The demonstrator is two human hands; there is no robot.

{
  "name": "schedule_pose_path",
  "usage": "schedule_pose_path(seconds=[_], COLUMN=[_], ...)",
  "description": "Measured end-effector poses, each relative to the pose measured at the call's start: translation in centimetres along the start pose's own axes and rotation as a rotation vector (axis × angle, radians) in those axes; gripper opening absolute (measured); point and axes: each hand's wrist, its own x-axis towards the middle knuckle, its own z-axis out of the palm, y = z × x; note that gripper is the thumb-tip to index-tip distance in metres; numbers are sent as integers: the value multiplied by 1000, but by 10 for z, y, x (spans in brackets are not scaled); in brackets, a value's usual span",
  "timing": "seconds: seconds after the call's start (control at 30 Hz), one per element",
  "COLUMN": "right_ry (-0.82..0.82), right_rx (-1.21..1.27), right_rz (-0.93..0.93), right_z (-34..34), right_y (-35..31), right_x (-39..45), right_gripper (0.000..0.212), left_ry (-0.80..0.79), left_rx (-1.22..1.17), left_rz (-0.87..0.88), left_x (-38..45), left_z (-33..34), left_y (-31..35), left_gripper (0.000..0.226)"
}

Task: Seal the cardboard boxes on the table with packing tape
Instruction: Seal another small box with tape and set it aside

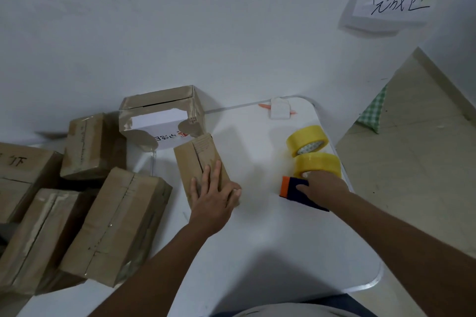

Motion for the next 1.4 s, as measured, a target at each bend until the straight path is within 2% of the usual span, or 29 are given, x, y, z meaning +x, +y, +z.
schedule_pose_path(seconds=[0.1,0.23,0.3,0.4,0.43,0.53,0.57,0.63,0.7,0.77,0.83,1.0,1.17,1.27,1.4], right_ry=[99,242,204,70,104,271,236,14,-175,-231,-152,32,127,106,43], right_rx=[80,195,208,378,419,548,722,1203,1491,1484,1418,1338,1394,1325,1211], right_rz=[-33,-33,-45,-37,-28,-112,-129,-99,-78,-106,-85,-101,-108,-156,-178], right_z=[11,34,45,58,60,65,65,63,62,61,60,61,64,62,65], right_y=[-16,-46,-53,-62,-63,-66,-70,-80,-88,-91,-90,-84,-86,-85,-87], right_x=[-6,-6,-5,-7,-9,-13,-16,-25,-30,-35,-40,-41,-46,-49,-49], right_gripper=[42,38,35,37,40,31,36,46,46,27,5,13,9,11,13], left_ry=[-13,-80,-125,-170,-169,-161,-165,-174,-180,-185,-190,-188,-202,-195,-88], left_rx=[13,-55,-92,-104,-90,-71,-63,-52,-48,-41,-32,0,-39,-67,47], left_rz=[2,16,51,130,162,239,255,270,268,266,270,259,240,241,276], left_x=[-1,-1,-3,-7,-8,-10,-10,-8,-7,-8,-8,-7,-13,-32,-49], left_z=[0,-7,-14,-21,-21,-20,-20,-20,-21,-22,-23,-21,-18,-13,-4], left_y=[2,-8,-8,-9,-11,-15,-16,-16,-14,-12,-12,-11,-15,-23,-34], left_gripper=[59,42,48,57,52,41,41,43,46,51,56,45,55,65,67])
